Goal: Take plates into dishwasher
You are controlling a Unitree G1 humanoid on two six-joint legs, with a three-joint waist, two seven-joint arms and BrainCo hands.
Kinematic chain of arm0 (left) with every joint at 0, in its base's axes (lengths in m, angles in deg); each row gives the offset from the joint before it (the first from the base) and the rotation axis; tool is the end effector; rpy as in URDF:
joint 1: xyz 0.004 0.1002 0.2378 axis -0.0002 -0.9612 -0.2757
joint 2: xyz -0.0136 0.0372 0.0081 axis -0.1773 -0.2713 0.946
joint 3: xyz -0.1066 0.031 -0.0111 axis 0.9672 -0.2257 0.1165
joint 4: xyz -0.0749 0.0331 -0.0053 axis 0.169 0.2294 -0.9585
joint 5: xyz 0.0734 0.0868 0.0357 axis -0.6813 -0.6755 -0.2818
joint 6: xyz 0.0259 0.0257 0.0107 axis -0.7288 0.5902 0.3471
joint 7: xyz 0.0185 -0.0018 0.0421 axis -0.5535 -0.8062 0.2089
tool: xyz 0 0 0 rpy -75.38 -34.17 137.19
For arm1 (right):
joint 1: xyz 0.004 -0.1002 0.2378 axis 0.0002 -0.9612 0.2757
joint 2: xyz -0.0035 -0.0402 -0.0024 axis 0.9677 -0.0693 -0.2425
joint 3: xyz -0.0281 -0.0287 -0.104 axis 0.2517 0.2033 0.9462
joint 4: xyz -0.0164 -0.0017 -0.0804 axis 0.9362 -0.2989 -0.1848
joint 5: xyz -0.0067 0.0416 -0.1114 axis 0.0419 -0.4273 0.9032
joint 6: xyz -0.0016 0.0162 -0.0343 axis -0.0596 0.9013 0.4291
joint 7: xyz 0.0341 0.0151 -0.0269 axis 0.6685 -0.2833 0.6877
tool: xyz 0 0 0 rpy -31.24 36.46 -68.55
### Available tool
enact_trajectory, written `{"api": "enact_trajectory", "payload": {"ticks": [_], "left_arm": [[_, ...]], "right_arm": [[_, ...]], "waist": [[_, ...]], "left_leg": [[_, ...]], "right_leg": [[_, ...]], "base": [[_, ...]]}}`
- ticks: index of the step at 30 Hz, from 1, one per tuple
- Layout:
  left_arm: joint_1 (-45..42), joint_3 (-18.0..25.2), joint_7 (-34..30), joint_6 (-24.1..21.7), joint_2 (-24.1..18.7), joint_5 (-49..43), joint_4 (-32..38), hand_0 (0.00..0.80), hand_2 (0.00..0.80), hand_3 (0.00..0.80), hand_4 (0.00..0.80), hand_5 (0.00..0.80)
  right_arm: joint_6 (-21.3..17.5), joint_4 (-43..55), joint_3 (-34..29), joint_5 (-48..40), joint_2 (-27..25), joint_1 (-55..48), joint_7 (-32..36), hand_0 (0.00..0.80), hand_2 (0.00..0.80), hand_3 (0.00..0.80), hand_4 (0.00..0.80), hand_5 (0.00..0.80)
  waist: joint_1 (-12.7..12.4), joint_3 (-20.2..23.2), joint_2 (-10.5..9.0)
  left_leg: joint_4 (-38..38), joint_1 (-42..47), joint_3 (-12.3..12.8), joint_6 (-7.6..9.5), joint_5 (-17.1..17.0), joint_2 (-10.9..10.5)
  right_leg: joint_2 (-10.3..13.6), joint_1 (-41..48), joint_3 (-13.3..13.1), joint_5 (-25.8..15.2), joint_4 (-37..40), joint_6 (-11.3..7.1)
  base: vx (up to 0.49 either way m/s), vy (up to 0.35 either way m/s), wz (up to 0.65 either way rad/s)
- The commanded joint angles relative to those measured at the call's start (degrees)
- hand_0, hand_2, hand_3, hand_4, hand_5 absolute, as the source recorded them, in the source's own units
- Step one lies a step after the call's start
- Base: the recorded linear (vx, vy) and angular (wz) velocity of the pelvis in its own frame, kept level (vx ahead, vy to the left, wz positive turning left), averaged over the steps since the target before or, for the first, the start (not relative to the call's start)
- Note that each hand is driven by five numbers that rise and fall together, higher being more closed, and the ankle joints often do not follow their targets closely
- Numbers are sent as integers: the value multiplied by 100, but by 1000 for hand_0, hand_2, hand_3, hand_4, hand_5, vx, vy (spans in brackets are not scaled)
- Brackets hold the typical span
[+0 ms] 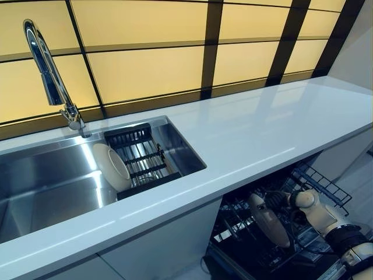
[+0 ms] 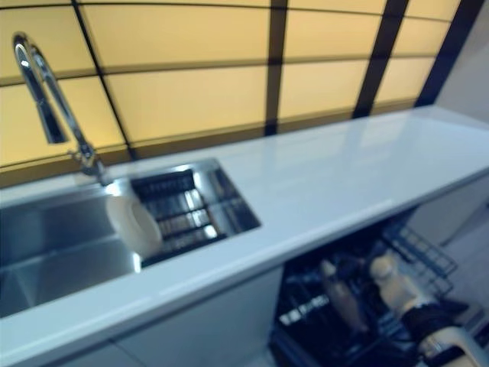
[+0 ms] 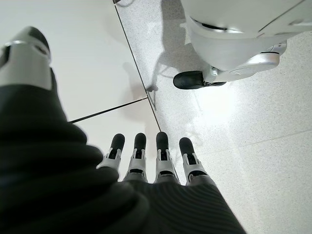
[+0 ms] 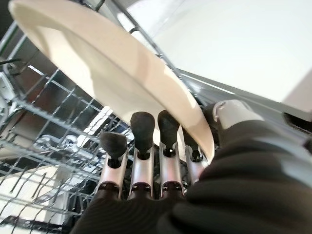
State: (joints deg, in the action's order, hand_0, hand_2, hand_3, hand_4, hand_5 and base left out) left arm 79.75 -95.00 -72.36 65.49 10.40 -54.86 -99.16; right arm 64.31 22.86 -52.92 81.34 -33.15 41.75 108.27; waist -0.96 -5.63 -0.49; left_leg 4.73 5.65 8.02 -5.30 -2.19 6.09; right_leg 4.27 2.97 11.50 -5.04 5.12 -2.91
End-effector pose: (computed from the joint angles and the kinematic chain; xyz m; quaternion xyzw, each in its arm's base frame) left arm 0.0862 0.2439 -0.1344 0.0466 0.5816 0.1266 0.8022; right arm 0.2970 -0.2835 0.0838 -0.4773 0.3292 0.2488 0.7758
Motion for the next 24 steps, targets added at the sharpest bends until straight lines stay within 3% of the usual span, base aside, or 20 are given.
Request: {"api": "enact_trajectory", "payload": {"ticks": [1, 13, 24], "left_arm": [[284, -205, 10, -52, -129, -47, -154, 0, 0, 0, 0, 0], [376, -371, -47, -171, -82, 135, -143, 0, 0, 0, 0, 0], [493, -461, -81, -295, -59, 259, -165, 0, 0, 0, 0, 0]], "right_arm": [[34, -444, 404, 408, 186, 771, -219, 800, 800, 800, 800, 800], [507, -1207, 831, 1015, 783, 1232, -452, 800, 800, 800, 800, 800], [645, -1891, 1017, 1076, 1112, 1547, -555, 800, 800, 800, 800, 800]], "waist": [[-137, 75, -328], [-292, -57, -170], [-384, -209, -26]], "left_leg": [[27, -166, -221, 111, -144, -159], [27, -288, -349, 117, -187, -201], [27, -439, -444, 110, -229, -265]], "right_leg": [[170, 208, 10, 91, -71, -194], [204, 134, 48, 94, -92, -153], [276, 27, 87, 85, -107, -130]], "base": [[3, -8, 4], [-5, 2, 1], [-23, 9, 5]]}}
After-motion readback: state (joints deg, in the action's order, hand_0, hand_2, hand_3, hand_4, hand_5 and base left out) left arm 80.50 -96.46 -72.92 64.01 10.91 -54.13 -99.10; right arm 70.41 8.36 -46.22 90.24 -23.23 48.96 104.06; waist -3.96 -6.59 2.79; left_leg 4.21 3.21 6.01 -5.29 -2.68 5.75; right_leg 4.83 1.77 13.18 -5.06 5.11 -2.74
